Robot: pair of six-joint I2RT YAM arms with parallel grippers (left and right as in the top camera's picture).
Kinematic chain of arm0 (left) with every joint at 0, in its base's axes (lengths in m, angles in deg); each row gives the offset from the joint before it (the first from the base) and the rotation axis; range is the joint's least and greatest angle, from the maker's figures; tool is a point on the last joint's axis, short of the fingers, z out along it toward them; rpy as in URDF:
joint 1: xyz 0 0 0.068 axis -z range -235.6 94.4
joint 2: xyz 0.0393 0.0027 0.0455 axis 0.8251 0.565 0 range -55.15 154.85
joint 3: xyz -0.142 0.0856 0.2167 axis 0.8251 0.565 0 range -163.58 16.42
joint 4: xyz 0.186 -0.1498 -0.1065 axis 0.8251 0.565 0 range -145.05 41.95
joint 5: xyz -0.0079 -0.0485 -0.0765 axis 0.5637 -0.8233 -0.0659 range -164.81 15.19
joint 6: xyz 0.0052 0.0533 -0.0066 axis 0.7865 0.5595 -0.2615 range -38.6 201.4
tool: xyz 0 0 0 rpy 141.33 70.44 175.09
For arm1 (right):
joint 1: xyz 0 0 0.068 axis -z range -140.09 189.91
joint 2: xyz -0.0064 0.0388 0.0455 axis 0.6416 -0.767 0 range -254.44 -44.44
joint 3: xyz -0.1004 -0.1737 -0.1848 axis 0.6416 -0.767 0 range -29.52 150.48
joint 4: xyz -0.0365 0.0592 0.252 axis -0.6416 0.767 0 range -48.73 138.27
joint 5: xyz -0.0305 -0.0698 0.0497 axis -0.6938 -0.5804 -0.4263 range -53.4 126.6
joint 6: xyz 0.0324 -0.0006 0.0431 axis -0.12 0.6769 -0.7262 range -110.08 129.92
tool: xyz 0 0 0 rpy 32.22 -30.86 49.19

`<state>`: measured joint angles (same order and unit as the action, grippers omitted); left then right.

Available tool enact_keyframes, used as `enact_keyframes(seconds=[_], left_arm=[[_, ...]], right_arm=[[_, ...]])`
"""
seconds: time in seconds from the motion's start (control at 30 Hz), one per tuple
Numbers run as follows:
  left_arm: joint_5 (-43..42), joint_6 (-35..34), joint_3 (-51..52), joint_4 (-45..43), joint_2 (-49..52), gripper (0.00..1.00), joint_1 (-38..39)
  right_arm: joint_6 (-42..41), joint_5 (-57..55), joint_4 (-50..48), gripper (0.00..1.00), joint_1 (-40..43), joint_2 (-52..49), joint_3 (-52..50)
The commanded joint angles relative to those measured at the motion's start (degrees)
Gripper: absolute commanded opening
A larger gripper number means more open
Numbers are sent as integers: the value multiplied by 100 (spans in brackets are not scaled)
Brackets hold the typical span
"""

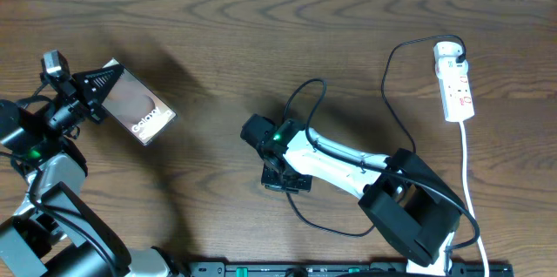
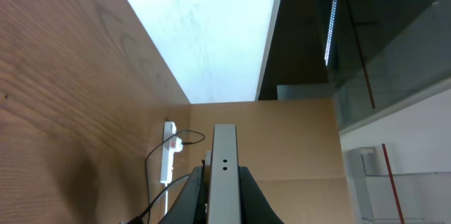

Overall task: Plug charger to phone and switch on socket
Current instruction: 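Grasp the cable's plug end with the right gripper and lift it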

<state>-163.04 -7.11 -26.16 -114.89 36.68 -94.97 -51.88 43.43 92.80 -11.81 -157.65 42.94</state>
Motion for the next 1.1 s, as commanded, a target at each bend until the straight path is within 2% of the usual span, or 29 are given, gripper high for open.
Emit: enact_keyframes(seconds=[0.0,0.43,0.57,0.73,0.83,1.0,1.07], left_arm=[[-72,-48,-118,-28,-90,7,-26],[-74,-9,-118,-28,-90,7,-26],[-107,-2,-118,-31,-90,7,-26],[-179,125,-114,-31,-90,7,-20],[-179,122,-114,-31,-90,7,-2],[-179,125,-114,-31,-87,7,66],[-179,162,-114,-31,-87,7,195]], right_arm=[[-31,-72,-35,1,-50,-39,-66],[31,-24,-103,1,264,-28,-57],[511,289,-273,1,509,-20,35],[1799,1722,-597,1,1200,-13,505],[3001,3335,-892,2,1657,-15,822],[5646,6874,-905,1,2334,-13,1215],[6365,7595,-881,2,2498,-4,1222]])
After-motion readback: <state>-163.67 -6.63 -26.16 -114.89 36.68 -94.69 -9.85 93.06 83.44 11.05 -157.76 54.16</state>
